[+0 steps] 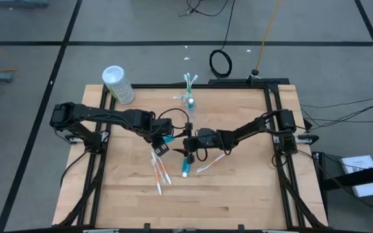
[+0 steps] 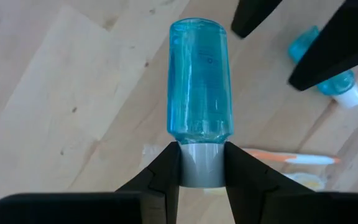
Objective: Pick & Place toothbrushing station
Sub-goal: Put the blue mouthwash bottle into the transparent organizer
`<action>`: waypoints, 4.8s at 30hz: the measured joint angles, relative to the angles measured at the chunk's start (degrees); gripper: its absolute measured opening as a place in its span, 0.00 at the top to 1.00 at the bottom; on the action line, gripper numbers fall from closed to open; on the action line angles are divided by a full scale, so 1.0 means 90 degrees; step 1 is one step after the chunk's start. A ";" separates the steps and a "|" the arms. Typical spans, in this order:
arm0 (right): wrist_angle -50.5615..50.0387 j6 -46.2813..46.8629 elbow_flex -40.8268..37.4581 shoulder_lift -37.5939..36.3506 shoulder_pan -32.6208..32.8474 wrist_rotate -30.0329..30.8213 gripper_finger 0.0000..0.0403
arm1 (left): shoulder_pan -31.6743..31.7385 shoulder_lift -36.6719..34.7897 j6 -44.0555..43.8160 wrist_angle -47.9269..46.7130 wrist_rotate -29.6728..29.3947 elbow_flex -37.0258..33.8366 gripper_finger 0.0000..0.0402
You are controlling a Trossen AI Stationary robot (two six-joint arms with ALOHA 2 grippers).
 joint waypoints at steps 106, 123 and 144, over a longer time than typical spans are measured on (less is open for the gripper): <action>0.0427 0.1063 -0.0002 -0.0801 -0.0037 -0.0714 0.88 | -0.2146 -0.3297 0.3041 0.5014 -0.3071 -0.1798 0.64; 0.0562 0.1238 -0.0004 -0.0794 -0.0039 -0.1035 0.88 | -0.2150 -0.3241 0.3662 0.4902 -0.2946 -0.2239 0.64; 0.0559 0.1245 -0.0004 -0.0793 -0.0042 -0.1032 0.88 | -0.2146 -0.2713 0.3651 0.5548 -0.3411 -0.2239 0.56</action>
